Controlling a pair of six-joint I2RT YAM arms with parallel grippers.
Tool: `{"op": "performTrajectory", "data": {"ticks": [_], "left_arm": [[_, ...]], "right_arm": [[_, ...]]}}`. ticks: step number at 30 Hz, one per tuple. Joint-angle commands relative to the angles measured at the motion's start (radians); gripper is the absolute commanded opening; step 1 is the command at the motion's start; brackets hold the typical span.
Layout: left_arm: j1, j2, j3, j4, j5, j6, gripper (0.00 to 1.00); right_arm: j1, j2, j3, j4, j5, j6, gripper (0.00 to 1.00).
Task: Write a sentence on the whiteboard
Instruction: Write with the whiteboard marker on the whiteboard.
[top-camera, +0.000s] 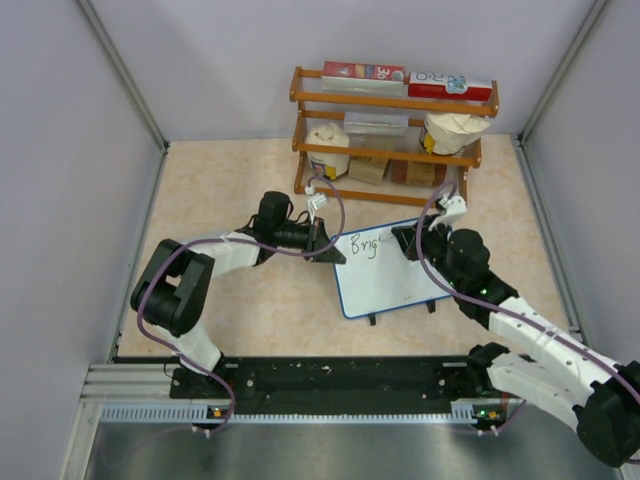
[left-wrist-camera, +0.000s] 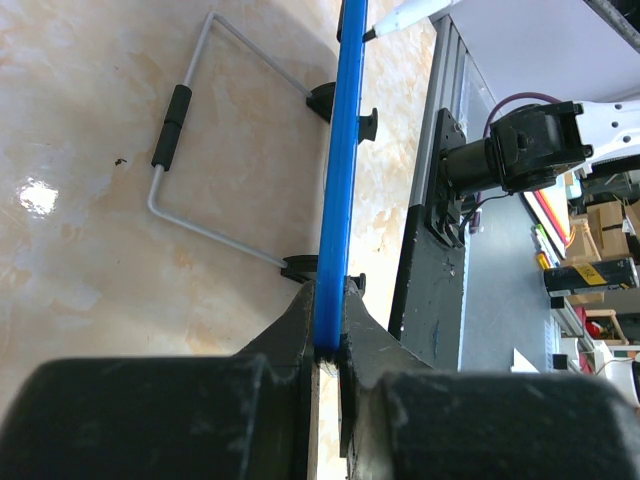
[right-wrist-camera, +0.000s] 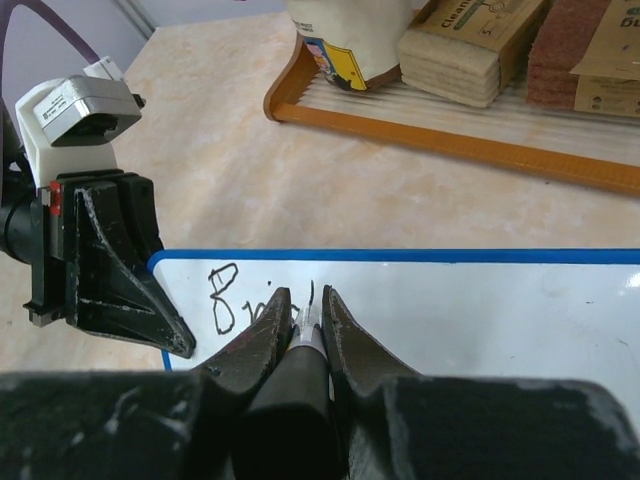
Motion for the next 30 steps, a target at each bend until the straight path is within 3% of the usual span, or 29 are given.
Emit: {"op": "performTrajectory", "data": {"ticks": [1,30], "left_arm": [[-0.012,0.033,-0.006,-0.058,-0.109,0.114,0.00],[-0.012,0.038,-0.002,-0.061,-0.112,0.116,0.00]], "right_arm": [[-0.008,-0.026,-0.022,-0.009,-0.020,0.001,0.00],[-0.008,-0.014,-0.002,0.048,0.012,0.021,0.00]]}}
